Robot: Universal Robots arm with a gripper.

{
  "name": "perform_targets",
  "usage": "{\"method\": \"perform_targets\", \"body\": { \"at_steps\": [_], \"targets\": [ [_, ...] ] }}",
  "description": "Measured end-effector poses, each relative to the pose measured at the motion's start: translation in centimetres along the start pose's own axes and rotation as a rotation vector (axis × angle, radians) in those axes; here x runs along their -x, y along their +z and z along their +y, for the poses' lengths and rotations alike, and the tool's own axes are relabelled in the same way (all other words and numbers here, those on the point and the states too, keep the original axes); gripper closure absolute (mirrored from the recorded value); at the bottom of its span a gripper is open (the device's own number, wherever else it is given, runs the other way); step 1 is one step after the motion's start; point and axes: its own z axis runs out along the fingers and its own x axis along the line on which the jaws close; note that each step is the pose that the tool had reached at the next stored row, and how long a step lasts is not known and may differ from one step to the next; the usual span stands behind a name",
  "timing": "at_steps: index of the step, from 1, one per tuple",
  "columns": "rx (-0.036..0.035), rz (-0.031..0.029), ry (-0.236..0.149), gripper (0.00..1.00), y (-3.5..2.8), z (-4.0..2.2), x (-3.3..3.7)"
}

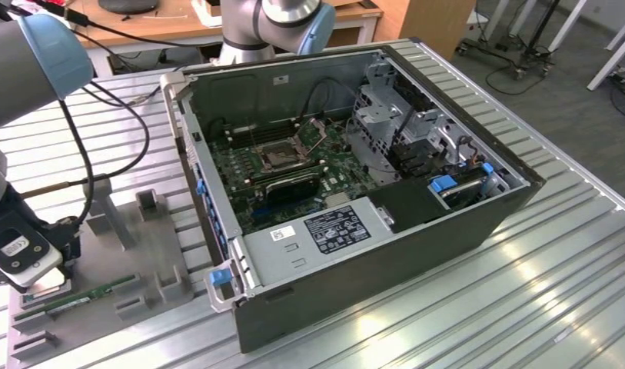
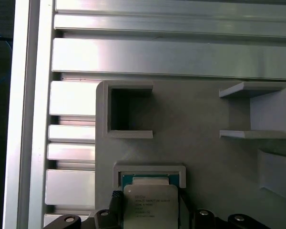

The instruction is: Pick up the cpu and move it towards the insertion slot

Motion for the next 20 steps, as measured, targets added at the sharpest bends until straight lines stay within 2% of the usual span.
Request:
{"method": "perform_targets", "body": {
  "at_steps": [3, 8, 12, 20],
  "targets": [
    [0.0, 0.0001, 0.0, 0.45, -0.03, 0.0, 0.0],
    [-0.0001, 0.0002, 0.0, 0.45, -0.68, 0.02, 0.0],
    [0.0, 0.0, 0.0, 0.45, -1.52, 0.04, 0.0],
    [0.0002, 0.0, 0.0, 0.45, -3.71, 0.1, 0.0]
  ]
}}
